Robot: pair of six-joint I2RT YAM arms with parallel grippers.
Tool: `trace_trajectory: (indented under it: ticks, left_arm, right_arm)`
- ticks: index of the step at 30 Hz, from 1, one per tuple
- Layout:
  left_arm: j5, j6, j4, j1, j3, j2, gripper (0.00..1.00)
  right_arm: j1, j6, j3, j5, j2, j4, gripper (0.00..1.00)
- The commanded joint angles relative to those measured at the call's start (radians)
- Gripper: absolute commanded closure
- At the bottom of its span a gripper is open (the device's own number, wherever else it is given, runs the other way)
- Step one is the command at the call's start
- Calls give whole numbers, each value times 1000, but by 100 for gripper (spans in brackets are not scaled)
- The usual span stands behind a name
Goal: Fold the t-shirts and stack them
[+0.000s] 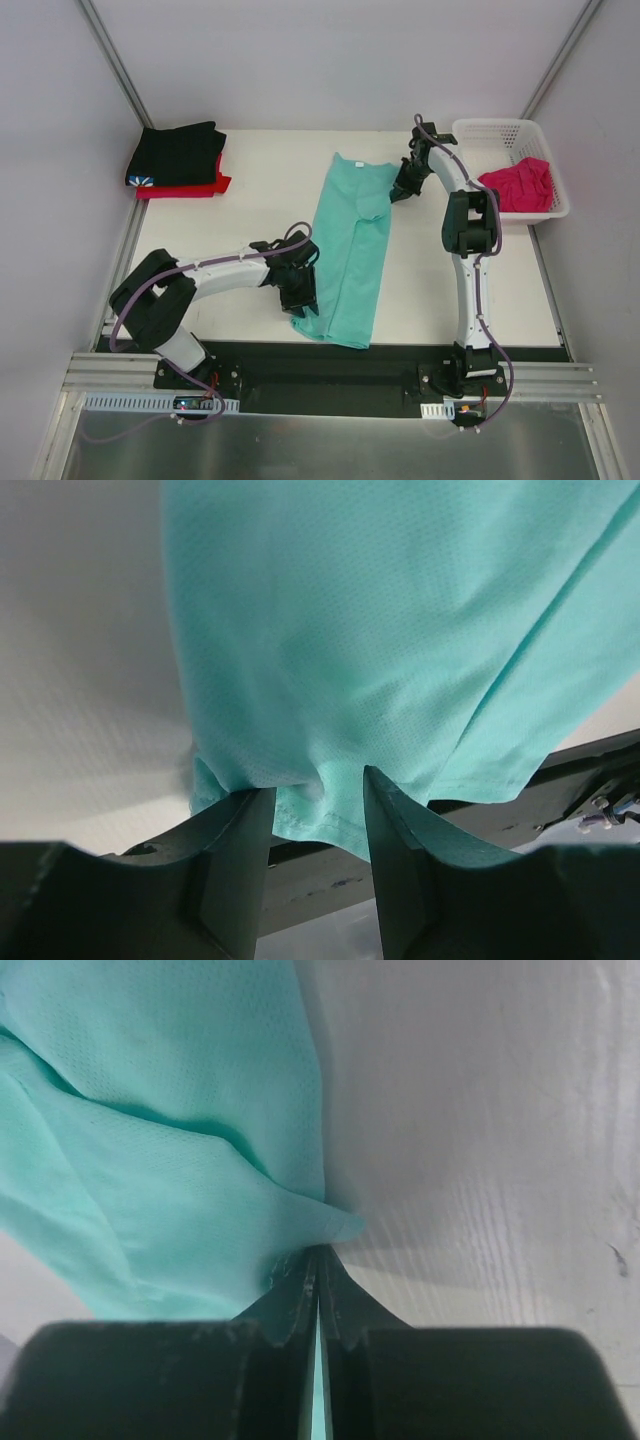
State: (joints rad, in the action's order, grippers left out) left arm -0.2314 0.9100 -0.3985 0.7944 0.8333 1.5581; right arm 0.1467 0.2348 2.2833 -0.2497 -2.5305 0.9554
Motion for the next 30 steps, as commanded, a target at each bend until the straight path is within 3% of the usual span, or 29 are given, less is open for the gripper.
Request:
trace_trajectory:
  ticks: [1,14,24,29,30]
  left_arm:
    - [-16,44,1,46,73,37,60]
    - [-36,66,1,108,190,125,62]
    - [-34,79,3,121,190,120,62]
    - [15,66,-34,121,184,57,57]
    - [27,61,-45,121,184,47,55]
  right_arm:
    - [8,64,34,-123,-39,-136,96]
    - [13,109,42,-189,-63,-219,95]
    - [10,118,45,-204,-47,-239,93]
    - [-7,89,-13,-197,9,-227,86]
    - [-13,84,-27,-189,42,-224,80]
